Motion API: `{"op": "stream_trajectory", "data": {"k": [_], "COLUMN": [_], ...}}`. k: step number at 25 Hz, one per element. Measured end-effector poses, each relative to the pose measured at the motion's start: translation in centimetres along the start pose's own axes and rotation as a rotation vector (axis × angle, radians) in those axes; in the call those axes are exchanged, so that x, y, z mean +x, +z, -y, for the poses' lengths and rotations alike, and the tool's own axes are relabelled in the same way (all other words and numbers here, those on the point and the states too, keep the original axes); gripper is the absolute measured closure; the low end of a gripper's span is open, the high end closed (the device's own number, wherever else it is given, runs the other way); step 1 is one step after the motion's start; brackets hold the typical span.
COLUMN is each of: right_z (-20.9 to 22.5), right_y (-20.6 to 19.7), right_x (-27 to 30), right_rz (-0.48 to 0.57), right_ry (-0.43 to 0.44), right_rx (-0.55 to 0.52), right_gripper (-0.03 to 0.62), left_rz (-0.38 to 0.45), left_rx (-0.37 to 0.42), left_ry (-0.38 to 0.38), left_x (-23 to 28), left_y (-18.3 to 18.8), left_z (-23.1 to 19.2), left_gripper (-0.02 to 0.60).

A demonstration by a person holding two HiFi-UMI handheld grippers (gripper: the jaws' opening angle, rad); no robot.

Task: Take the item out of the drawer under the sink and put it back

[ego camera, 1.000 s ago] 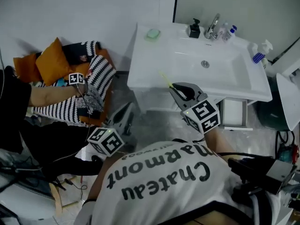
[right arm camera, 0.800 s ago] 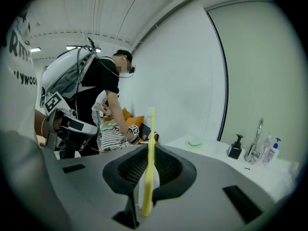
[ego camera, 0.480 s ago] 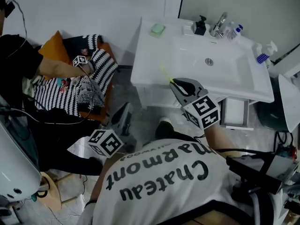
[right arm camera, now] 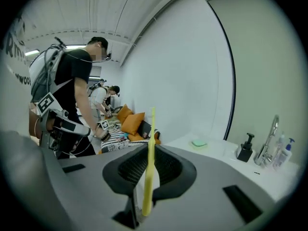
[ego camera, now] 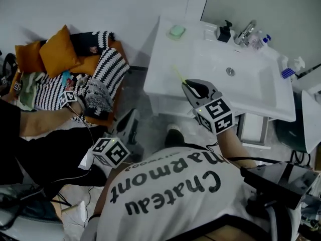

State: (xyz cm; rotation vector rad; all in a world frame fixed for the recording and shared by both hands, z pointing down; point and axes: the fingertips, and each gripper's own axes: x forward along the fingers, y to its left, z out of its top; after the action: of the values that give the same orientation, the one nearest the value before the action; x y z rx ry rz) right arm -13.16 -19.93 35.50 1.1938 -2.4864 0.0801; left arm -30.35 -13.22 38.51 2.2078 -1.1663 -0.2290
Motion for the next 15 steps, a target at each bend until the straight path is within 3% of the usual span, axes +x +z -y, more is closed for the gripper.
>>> {"op": "stream_trajectory", "data": {"k": [15], "right_z": [4.1], "right_y": [0.4], "right_x": [7.6], "right_rz": [-0.057], "right_ry": [0.082], "right_rx": [-0.015], "right_gripper": [0.546], "left_rz": [0.036], "left_rx": [-0.047], "left_ry": [0.094], "left_x": [6.0], "left_y": [3.7], "left_z": [-4.3], "left_gripper": [0.574]}}
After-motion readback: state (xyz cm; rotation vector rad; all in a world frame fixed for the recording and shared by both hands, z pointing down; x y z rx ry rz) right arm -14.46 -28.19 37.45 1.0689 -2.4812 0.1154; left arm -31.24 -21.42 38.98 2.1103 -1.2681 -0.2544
